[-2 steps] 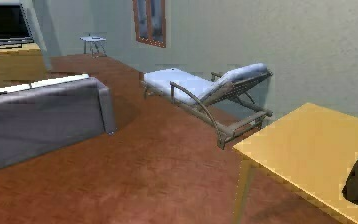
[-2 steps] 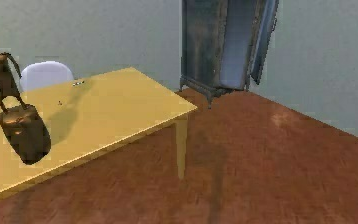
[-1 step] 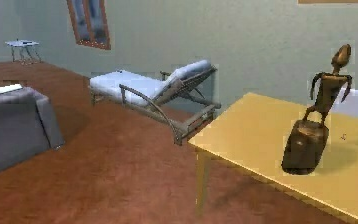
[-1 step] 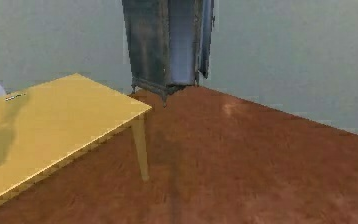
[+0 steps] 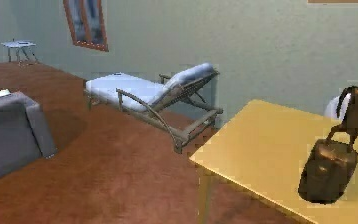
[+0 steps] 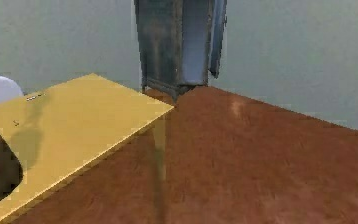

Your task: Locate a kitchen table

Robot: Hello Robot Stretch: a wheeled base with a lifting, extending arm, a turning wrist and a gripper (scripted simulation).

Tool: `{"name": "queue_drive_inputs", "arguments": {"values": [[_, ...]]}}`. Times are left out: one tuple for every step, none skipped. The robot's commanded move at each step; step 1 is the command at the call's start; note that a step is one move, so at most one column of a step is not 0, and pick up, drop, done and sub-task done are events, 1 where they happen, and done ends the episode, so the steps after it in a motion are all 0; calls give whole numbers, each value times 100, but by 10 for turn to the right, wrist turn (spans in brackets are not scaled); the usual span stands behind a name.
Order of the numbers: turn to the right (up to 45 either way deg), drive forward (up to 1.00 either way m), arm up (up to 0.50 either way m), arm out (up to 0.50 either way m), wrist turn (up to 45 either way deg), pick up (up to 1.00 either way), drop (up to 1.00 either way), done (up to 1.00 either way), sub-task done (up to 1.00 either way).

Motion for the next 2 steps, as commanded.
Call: {"name": "queue_drive_inputs", "arguments": {"values": [[-270, 0, 0, 0, 0, 0, 0, 0, 0], [0, 70, 0, 0, 0, 0, 0, 0, 0]]}}
